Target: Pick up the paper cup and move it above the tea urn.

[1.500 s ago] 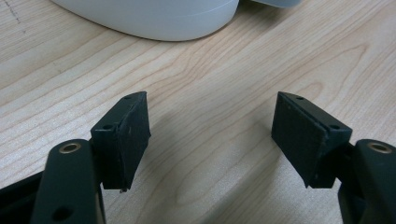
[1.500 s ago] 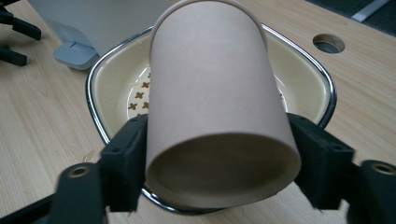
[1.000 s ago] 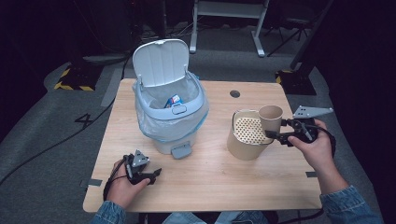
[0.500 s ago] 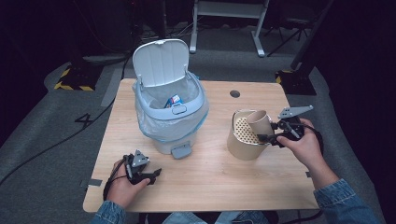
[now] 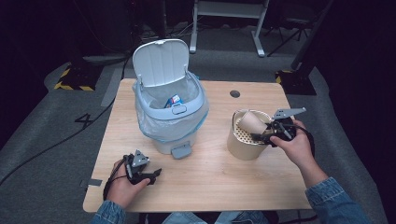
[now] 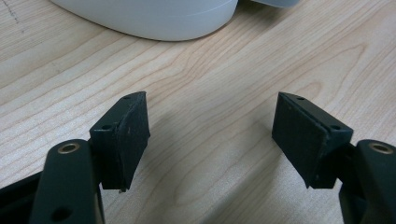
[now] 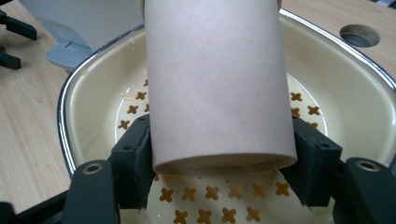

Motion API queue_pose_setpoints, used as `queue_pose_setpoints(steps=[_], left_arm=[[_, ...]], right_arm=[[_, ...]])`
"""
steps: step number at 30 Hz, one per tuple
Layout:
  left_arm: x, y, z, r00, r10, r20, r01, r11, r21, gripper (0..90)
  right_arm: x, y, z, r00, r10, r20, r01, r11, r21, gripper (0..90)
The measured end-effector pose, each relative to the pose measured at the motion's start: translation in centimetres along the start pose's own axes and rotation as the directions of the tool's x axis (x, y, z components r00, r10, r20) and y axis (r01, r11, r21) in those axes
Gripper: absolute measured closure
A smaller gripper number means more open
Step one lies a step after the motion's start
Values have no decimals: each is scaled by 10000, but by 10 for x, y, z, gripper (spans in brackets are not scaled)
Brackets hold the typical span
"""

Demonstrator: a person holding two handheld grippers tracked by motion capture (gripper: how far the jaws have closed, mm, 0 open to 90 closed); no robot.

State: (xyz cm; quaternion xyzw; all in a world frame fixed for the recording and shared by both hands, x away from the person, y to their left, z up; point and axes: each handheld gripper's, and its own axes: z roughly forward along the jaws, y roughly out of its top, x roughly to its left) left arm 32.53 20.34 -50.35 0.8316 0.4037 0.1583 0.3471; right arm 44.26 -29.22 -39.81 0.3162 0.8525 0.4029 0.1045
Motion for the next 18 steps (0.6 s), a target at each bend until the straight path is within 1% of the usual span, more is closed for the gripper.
queue_pose_setpoints(steps=[2,4,5,8,11,14,18], left_arm=[[0,0,0,10000,16,-6,-16,10000,4,279],[0,0,0,10000,6,-6,-6,10000,1,279],[0,0,0,10000,6,-3,-6,10000,3,278],[0,0,0,10000,23,-2,-23,10000,2,277],[0,0,0,10000,18,-5,-18,10000,-1,277],[0,0,0,10000,17,1,-17,10000,-4,277],[0,0,1,10000,-8,19,8,10000,-4,274]], right_arm=[[2,1,-5,9998,-109,168,107,9999,124,351],[3,4,-14,9998,-158,111,158,9999,10,353],[4,7,-19,9997,-205,90,204,9998,65,353],[8,15,-34,9988,-466,162,457,9976,527,354],[11,20,-46,9985,-497,213,479,9959,769,356],[11,19,-56,9987,-447,232,423,9945,955,356],[12,12,-70,9987,-392,340,347,9916,1246,357]])
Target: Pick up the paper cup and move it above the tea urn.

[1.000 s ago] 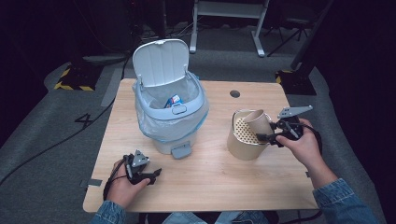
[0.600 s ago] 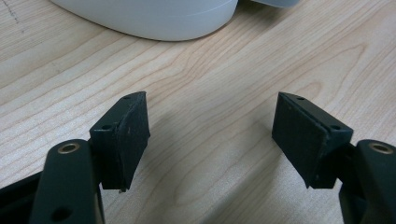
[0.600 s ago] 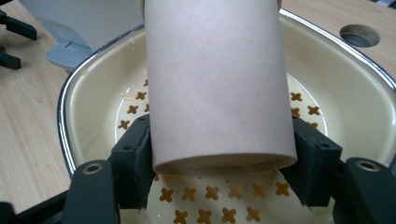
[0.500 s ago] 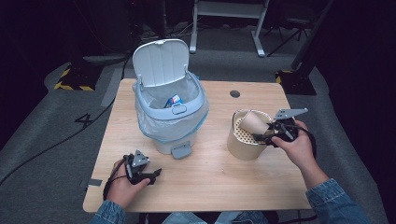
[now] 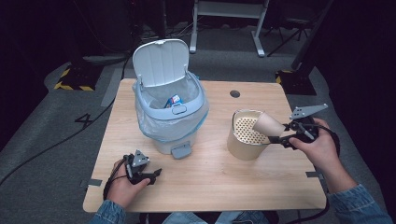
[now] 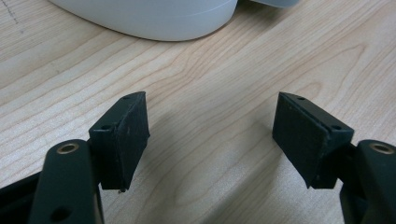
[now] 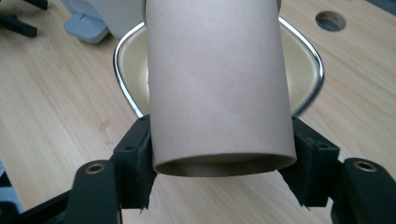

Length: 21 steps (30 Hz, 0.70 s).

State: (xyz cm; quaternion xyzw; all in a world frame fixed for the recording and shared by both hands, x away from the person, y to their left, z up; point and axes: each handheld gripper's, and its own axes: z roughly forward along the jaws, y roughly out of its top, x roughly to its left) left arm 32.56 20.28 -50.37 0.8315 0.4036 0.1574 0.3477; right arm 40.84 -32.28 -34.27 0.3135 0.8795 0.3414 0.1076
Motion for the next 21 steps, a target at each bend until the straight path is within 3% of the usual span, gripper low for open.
queue_pose_setpoints(steps=[5,9,15,21], left_arm=[[0,1,1,10000,51,-13,-51,10000,-10,272],[0,1,1,10000,-1,4,1,10000,8,271],[0,1,1,10000,-4,2,4,10000,-13,271],[0,1,1,10000,0,7,0,10000,-18,271]], right_arm=[[-5,-14,-16,9995,239,200,-245,9992,316,357],[-6,-14,-22,9997,178,137,-186,9979,623,357],[-4,1,-8,9998,-156,-151,175,9896,1430,358],[-6,19,4,9994,-166,-301,221,9816,1899,358]])
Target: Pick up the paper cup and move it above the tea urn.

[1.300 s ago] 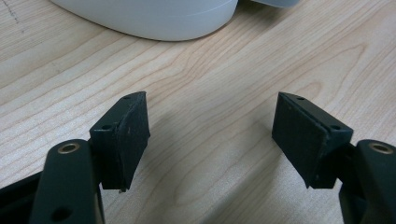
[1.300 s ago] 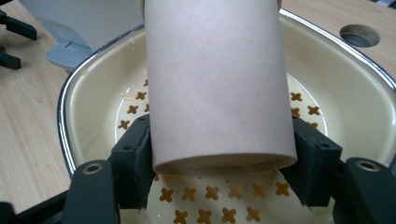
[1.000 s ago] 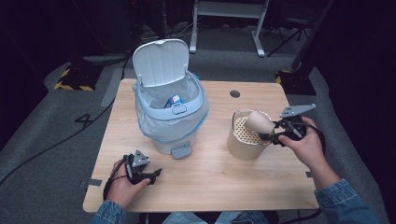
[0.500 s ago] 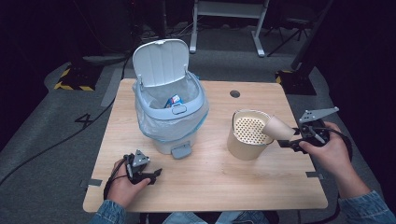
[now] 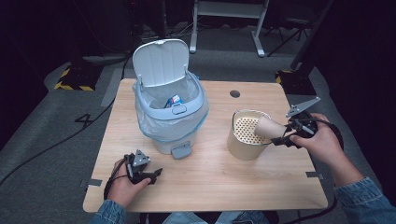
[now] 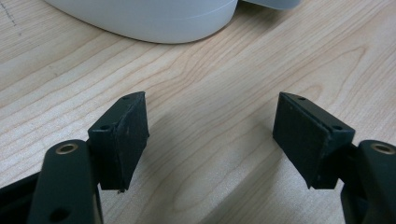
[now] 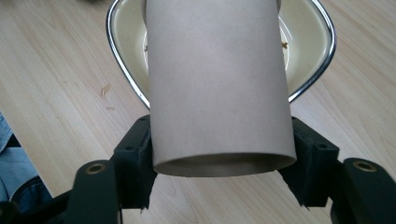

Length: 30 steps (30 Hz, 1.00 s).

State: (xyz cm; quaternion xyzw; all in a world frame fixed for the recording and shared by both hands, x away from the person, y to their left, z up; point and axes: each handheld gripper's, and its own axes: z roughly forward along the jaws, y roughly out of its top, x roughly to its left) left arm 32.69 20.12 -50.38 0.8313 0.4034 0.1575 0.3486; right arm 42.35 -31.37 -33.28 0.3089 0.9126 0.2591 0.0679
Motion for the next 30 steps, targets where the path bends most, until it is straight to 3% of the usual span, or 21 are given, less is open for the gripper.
queue_pose_setpoints(steps=[8,14,24,30], left_arm=[[-3,1,0,9999,118,-28,-118,9999,-55,320],[-4,1,1,10000,65,19,-65,10000,-35,318],[-4,1,1,10000,23,63,-22,10000,-51,314],[-4,1,1,9999,81,75,-81,10000,-54,311]], right_arm=[[-1,6,10,9999,-120,-82,118,9997,-197,353],[-5,4,14,9997,145,-174,-154,9985,-518,345],[-9,-14,20,9996,288,-3,-287,9943,-1026,293],[-8,-26,18,9993,357,70,-337,9812,-1901,275]])
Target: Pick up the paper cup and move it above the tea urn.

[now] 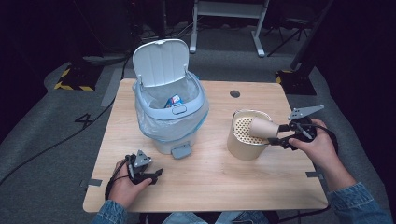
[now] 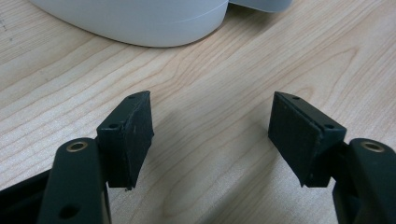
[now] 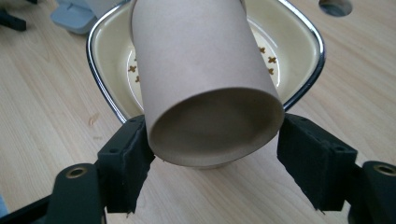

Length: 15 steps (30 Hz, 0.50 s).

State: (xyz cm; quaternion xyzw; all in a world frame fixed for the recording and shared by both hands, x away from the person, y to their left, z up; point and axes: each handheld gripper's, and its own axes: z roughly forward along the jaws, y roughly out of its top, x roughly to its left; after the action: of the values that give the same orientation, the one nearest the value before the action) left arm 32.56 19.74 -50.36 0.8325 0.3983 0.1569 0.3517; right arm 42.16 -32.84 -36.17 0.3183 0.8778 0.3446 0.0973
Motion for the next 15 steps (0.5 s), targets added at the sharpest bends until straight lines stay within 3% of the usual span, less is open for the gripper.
queue_pose_setpoints(steps=[3,5,15], left_arm=[[0,0,0,10000,10,-8,-10,10000,6,310],[0,0,0,10000,19,-8,-19,10000,-6,310],[0,0,0,10000,17,4,-17,10000,-6,309]], right_arm=[[0,-5,-3,10000,1,18,0,9980,-634,274],[0,-7,-4,10000,-5,-5,4,9950,-999,345],[4,5,-20,9989,-380,284,421,9859,-1621,367]])
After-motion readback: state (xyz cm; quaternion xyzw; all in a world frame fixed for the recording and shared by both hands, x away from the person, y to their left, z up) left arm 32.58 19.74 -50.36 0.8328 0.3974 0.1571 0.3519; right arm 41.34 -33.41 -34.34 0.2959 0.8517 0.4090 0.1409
